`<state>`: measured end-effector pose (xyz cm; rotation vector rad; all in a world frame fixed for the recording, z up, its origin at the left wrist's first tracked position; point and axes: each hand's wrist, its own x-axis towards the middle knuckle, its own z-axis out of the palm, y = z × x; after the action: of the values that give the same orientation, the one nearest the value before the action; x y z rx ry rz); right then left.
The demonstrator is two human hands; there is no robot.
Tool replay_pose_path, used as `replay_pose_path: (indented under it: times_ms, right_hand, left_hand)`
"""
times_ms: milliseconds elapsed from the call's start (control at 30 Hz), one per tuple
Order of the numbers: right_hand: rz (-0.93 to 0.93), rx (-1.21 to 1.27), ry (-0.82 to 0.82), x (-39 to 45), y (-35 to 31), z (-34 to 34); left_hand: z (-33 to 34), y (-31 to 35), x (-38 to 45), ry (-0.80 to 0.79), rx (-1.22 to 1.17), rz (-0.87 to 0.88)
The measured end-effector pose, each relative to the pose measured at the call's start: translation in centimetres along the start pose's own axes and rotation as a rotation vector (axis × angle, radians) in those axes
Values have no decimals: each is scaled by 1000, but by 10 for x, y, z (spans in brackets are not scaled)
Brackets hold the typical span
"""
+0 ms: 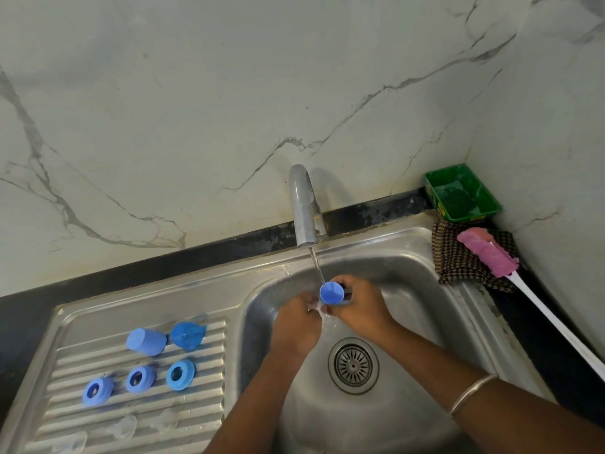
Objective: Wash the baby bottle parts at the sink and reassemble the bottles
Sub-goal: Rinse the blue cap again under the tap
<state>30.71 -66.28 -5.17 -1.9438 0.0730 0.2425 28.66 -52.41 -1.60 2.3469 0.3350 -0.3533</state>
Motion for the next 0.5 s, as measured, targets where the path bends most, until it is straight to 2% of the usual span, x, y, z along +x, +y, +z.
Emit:
replay_pose_path:
  times_ms: [100, 167, 267, 333, 433, 500]
  right_hand:
    - [-157, -181, -106, -7, 1, 2]
    - [-227, -215, -150, -9, -3, 4]
    - [-170, -169, -15, -7, -10, 1]
    - [-128, -236, 47, -4, -9, -4]
    - [-194, -325, -99, -7, -7, -3]
    - [-206, -312, -84, -8, -7, -1]
  left_hand:
    - [2, -7, -1, 36, 11, -59]
    - [2, -11, -3, 64, 17, -109]
    - [0, -16, -7, 74, -6, -197]
    - [-1, -18, -8, 81, -11, -216]
    - [-1, -20, -9, 75, -19, -213]
    - [0, -20, -10, 56, -28, -219]
